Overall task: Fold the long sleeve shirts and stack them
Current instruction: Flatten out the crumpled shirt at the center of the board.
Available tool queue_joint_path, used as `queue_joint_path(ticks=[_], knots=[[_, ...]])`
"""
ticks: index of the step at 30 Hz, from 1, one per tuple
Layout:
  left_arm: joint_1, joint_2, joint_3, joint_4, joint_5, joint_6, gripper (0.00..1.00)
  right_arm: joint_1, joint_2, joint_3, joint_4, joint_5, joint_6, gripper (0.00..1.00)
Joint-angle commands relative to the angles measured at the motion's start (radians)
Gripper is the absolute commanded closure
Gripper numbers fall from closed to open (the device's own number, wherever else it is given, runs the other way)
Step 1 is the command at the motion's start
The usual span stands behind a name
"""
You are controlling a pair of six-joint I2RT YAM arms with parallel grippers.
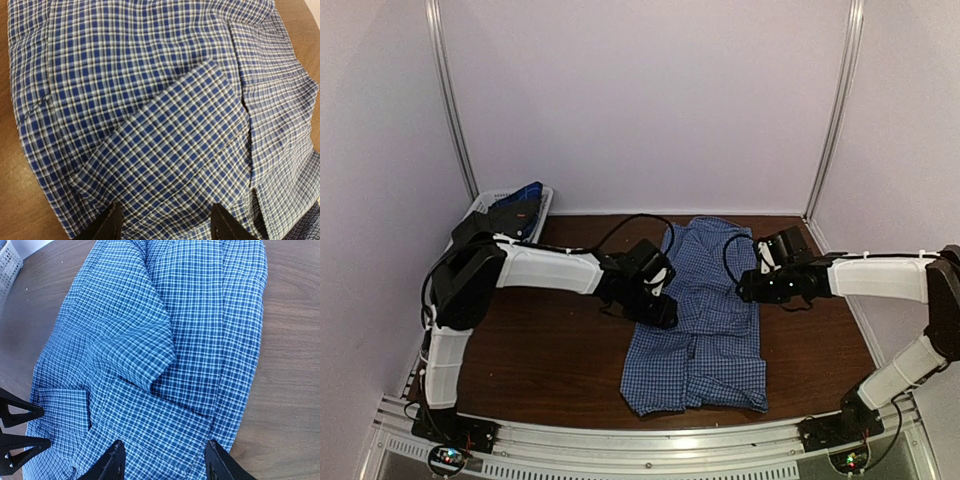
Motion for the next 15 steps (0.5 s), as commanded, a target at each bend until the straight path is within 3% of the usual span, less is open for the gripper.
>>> queue_joint_path(ticks=[1, 7, 15], knots=[[0.0, -0.077, -0.06, 0.026, -0.055, -0.042, 0.38, 0.015, -0.075, -0.067, -0.004, 0.037, 0.029, 0.45], [-0.005, -0.113, -0.119, 0.056, -0.111, -0.088, 0.38, 0.084, -0.073, -0.119, 0.013, 0.035, 0.053, 0.44], [-0.008, -0.102, -0.133, 0.083, -0.079, -0.095, 0.38, 0.13, -0.032, -0.138, 0.038, 0.073, 0.086, 0.45]])
